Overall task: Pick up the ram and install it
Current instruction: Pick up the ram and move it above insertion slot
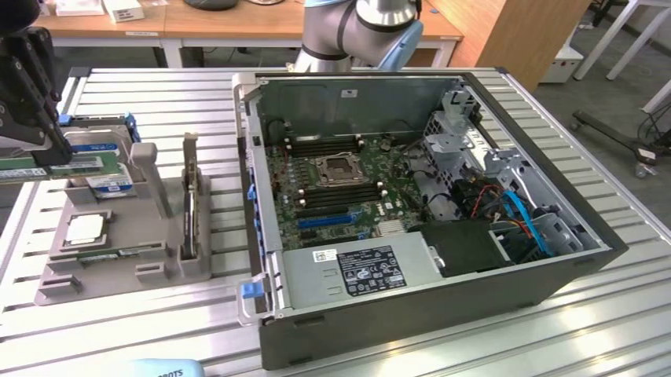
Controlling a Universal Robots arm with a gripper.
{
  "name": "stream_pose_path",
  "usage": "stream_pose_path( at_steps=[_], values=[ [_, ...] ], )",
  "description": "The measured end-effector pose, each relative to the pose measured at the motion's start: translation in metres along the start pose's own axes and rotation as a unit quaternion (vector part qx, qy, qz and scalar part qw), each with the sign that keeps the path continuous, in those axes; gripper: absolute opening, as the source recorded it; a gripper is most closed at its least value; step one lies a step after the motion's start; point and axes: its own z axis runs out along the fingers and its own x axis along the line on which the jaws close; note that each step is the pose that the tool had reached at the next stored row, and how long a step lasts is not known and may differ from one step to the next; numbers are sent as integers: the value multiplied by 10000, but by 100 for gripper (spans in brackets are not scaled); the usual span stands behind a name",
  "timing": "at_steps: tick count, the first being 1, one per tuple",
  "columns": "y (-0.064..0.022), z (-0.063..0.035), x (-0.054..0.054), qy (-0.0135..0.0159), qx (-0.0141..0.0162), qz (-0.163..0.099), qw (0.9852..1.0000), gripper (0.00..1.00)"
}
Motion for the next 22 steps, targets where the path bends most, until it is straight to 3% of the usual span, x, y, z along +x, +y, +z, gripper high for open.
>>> stream_pose_path(
  at_steps=[7,22],
  values=[
    [-38,-2,0,0,0,0,10000,11],
    [-443,-13,-1,0,-1,0,10000,11]
  ],
)
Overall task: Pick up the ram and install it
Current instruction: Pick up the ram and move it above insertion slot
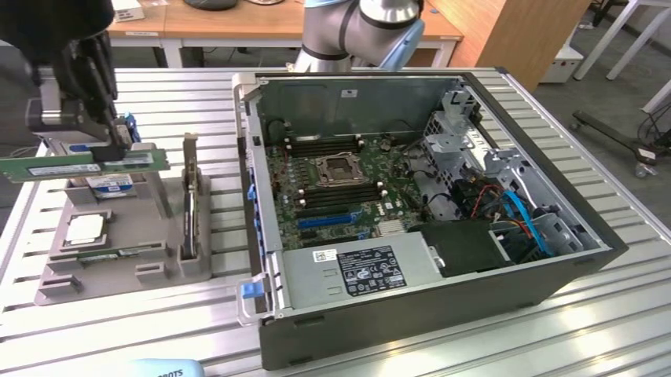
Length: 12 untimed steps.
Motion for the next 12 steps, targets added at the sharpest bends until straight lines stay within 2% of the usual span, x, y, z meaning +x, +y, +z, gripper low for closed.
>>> stream_pose_path(
  at_steps=[12],
  values=[
    [-265,-7,0,0,0,0,10000,11]
  ],
)
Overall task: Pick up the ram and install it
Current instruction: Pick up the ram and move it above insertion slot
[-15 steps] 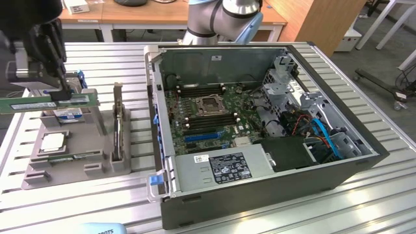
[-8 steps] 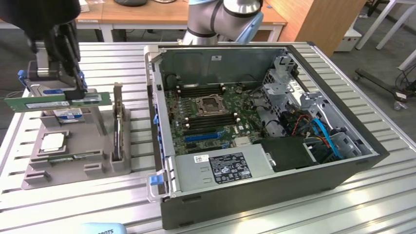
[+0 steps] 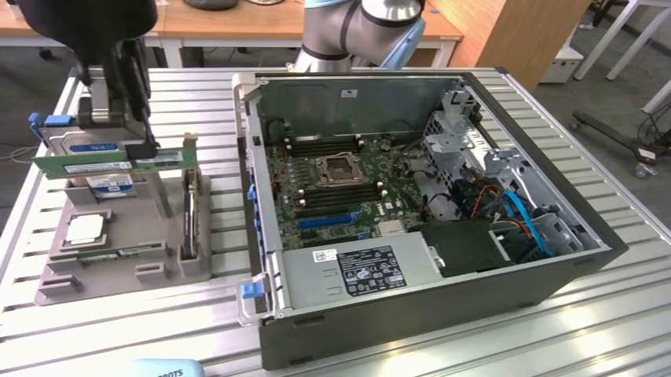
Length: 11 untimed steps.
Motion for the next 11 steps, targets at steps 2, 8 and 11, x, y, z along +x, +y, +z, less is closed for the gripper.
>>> stream_pose_path(
  at_steps=[2,8,11],
  values=[
    [-41,-1,0,0,0,0,10000,11],
    [-172,-5,0,0,0,0,10000,11],
    [-242,-6,-1,0,0,0,10000,11]
  ],
)
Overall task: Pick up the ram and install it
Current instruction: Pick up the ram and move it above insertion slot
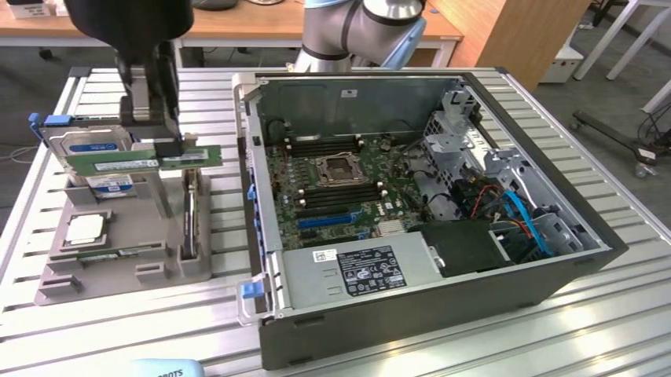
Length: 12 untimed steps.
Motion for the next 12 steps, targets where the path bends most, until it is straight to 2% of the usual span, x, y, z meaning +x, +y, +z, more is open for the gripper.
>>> stream_pose_path(
  at_steps=[12],
  values=[
    [-272,-7,-1,0,0,0,10000,11]
  ],
)
